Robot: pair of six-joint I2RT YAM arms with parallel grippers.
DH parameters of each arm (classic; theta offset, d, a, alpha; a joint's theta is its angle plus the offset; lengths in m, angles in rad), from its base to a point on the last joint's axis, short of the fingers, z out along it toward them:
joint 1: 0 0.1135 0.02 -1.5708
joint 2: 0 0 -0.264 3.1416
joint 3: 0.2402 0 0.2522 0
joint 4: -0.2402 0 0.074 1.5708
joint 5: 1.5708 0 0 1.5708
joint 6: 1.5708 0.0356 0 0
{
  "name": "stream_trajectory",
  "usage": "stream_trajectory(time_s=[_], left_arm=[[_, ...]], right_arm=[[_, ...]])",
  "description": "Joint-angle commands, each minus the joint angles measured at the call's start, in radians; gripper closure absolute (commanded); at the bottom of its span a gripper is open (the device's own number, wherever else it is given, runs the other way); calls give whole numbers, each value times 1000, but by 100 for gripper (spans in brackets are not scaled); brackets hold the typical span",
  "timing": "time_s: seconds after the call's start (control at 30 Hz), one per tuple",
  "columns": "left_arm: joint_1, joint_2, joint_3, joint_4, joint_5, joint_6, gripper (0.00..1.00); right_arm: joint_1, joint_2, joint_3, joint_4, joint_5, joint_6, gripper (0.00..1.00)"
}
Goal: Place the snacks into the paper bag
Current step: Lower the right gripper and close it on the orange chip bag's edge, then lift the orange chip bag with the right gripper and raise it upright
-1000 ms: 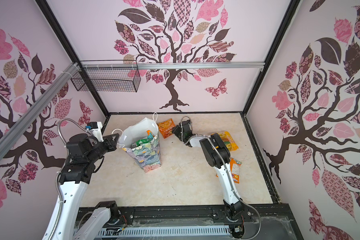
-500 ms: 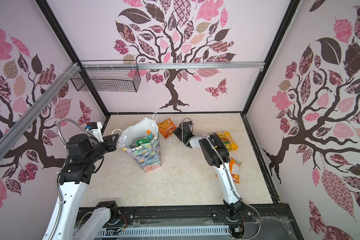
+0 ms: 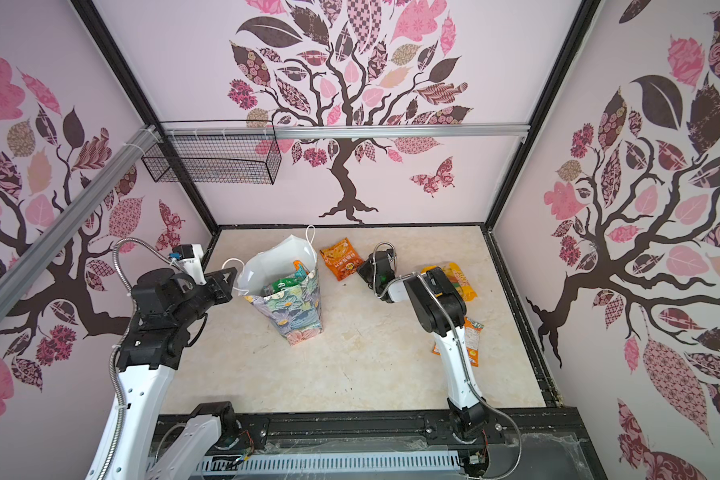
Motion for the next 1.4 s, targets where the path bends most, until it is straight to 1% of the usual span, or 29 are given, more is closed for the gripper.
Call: stream_trajectory(time_s=[0.0, 0.17, 0.4, 0.6, 0.7, 0.8, 0.9, 1.0, 1.23, 1.37], left_arm=[[5, -6, 1, 3, 5, 6, 100], [4, -5, 1, 6, 17, 4, 100], [5, -17, -6, 13, 14, 1, 100], [5, -4, -5, 13, 18, 2, 100], [5, -4, -6, 16, 18, -1, 100], [5, -5, -9, 21, 18, -2, 100], [5, -7, -13, 26, 17, -4, 100], [5, -5, -12, 25, 14, -1, 100], [5, 1, -11, 22, 14, 1, 100], [5, 4, -11, 20, 14, 1, 100]], right_arm=[[-30, -141, -81, -1, 12, -44, 100], [-60, -269, -202, -23, -17, -87, 100], [-76, -387, -256, -136, -26, -185, 100], [-95, -453, -293, -224, -82, -251, 100], [-99, -521, -325, -286, -66, -284, 100], [-99, -599, -379, -290, -41, -312, 100], [-100, -655, -387, -319, -29, -338, 100], [-100, -690, -387, -317, -55, -353, 100], [-100, -722, -393, -268, -129, -362, 100], [-101, -742, -390, -260, -152, -367, 100]])
